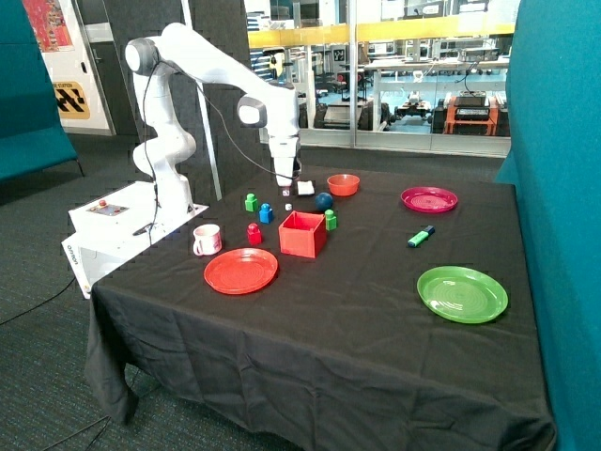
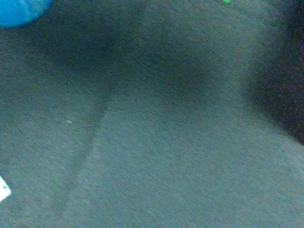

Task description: Put the ball in the red pot

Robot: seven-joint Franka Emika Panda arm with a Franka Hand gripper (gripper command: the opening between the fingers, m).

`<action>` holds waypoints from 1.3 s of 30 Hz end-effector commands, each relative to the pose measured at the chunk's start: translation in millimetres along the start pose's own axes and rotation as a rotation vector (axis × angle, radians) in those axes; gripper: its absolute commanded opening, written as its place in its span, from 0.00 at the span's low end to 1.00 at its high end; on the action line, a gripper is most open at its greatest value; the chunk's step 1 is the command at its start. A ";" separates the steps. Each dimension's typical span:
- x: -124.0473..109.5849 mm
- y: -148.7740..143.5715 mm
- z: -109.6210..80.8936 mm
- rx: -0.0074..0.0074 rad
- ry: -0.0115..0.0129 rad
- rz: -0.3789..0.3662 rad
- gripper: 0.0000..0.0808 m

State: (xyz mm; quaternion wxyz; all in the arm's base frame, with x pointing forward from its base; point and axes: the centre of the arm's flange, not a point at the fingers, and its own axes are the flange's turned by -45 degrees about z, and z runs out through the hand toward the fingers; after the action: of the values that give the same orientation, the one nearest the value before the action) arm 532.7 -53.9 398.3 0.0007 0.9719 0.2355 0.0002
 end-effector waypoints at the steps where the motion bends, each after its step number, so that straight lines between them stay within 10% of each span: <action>1: 29.8 -30.7 2.4 0.0015 -0.0001 -0.044 0.99; 39: 57.3 -77.4 17.3 0.0016 -0.0001 -0.092 0.98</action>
State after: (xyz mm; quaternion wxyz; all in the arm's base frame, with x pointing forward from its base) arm 551.5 36.6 386.7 -0.0010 0.9608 0.2770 -0.0045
